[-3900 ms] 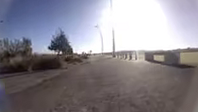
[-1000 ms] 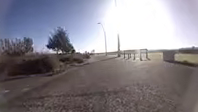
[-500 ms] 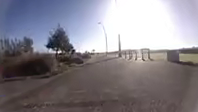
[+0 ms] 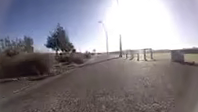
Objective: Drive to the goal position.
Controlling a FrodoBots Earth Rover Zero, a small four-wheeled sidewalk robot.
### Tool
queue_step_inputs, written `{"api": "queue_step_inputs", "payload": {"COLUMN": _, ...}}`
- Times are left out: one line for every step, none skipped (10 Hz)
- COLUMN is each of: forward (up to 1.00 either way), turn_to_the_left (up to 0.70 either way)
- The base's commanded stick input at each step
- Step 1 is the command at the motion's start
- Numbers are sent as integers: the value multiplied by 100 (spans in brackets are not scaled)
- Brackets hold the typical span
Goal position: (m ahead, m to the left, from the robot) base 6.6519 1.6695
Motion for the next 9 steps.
{"api": "queue_step_inputs", "payload": {"forward": 70, "turn_to_the_left": 0}}
{"api": "queue_step_inputs", "payload": {"forward": 70, "turn_to_the_left": 0}}
{"api": "queue_step_inputs", "payload": {"forward": 70, "turn_to_the_left": 0}}
{"api": "queue_step_inputs", "payload": {"forward": 70, "turn_to_the_left": 0}}
{"api": "queue_step_inputs", "payload": {"forward": 70, "turn_to_the_left": 0}}
{"api": "queue_step_inputs", "payload": {"forward": 70, "turn_to_the_left": 0}}
{"api": "queue_step_inputs", "payload": {"forward": 70, "turn_to_the_left": 0}}
{"api": "queue_step_inputs", "payload": {"forward": 70, "turn_to_the_left": 0}}
{"api": "queue_step_inputs", "payload": {"forward": 70, "turn_to_the_left": 0}}
